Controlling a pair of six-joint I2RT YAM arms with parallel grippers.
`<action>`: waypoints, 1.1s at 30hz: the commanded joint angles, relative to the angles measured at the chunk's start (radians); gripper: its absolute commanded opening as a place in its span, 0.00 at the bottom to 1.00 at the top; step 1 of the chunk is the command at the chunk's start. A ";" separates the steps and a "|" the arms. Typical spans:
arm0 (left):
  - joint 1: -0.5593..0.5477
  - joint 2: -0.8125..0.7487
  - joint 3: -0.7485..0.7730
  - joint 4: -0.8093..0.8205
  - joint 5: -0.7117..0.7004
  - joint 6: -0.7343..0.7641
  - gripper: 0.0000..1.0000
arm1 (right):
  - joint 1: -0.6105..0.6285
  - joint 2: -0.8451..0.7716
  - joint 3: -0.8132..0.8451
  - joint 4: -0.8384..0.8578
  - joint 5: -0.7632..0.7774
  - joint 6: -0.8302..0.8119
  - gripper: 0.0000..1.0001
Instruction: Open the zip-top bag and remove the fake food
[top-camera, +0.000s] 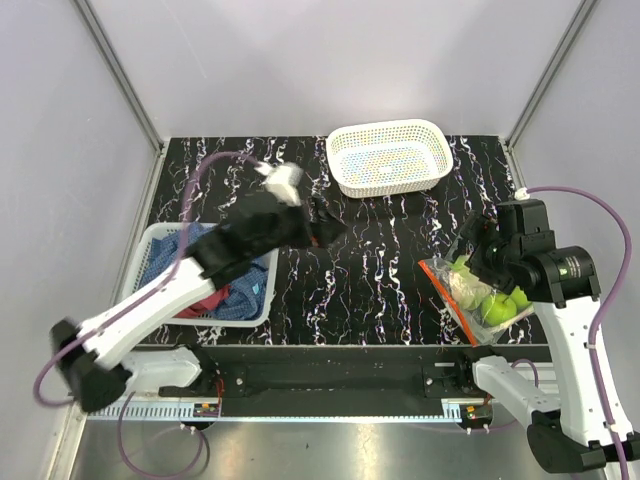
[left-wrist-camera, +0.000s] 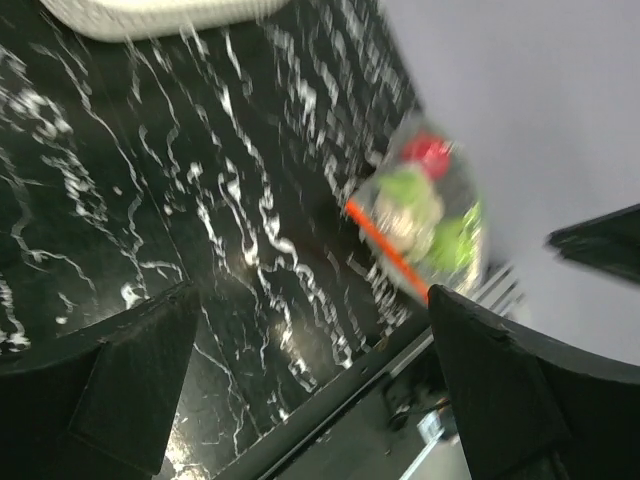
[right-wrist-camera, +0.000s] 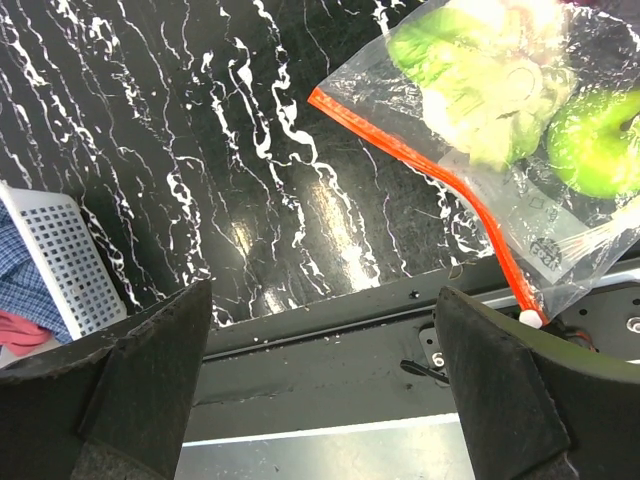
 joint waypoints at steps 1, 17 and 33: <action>-0.146 0.237 0.153 -0.028 -0.101 0.091 0.99 | -0.005 0.030 0.033 -0.207 0.038 -0.020 1.00; -0.204 0.981 0.546 0.252 0.314 -0.010 0.94 | -0.005 -0.032 0.106 -0.292 -0.092 -0.019 0.99; -0.159 1.167 0.597 0.441 0.441 -0.180 0.18 | -0.005 -0.007 0.036 -0.289 -0.070 -0.065 1.00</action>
